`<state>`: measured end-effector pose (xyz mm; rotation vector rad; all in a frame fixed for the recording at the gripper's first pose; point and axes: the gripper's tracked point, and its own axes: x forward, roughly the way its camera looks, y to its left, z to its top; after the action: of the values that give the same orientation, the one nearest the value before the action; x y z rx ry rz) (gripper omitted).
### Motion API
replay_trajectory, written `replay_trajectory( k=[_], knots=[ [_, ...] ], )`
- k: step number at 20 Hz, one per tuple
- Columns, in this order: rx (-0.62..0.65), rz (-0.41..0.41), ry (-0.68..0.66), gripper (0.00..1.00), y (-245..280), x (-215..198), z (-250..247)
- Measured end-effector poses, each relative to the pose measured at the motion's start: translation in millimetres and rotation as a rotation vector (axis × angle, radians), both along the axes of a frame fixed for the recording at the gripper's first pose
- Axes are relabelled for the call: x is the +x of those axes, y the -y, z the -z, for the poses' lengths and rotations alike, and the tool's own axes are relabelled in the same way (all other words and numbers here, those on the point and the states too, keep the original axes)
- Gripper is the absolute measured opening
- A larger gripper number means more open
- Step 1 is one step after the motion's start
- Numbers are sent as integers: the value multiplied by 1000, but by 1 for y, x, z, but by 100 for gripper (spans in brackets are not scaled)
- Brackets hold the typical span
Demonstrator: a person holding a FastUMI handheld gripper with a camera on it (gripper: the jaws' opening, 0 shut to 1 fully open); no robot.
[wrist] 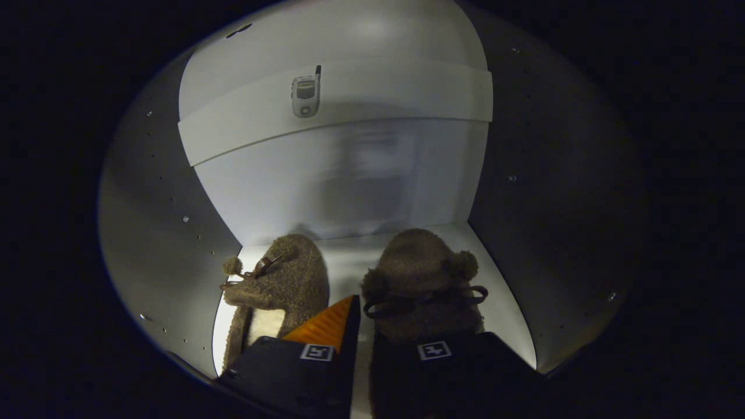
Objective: Open the shoe cabinet door, grab the shoes and put them into the shoe cabinet, then close the shoe cabinet door.
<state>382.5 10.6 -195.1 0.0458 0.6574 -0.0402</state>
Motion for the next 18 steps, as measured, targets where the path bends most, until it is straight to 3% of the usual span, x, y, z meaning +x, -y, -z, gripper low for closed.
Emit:
replay_trajectory(
  k=[4,8,13,18],
  knots=[
    [-19,-23,3,74,-3,-17,-11],
    [-8,-32,26,95,-3,-36,-31],
    [-3,-43,100,97,2,-66,-66],
    [-34,-78,295,99,-4,-112,-128]
  ],
)
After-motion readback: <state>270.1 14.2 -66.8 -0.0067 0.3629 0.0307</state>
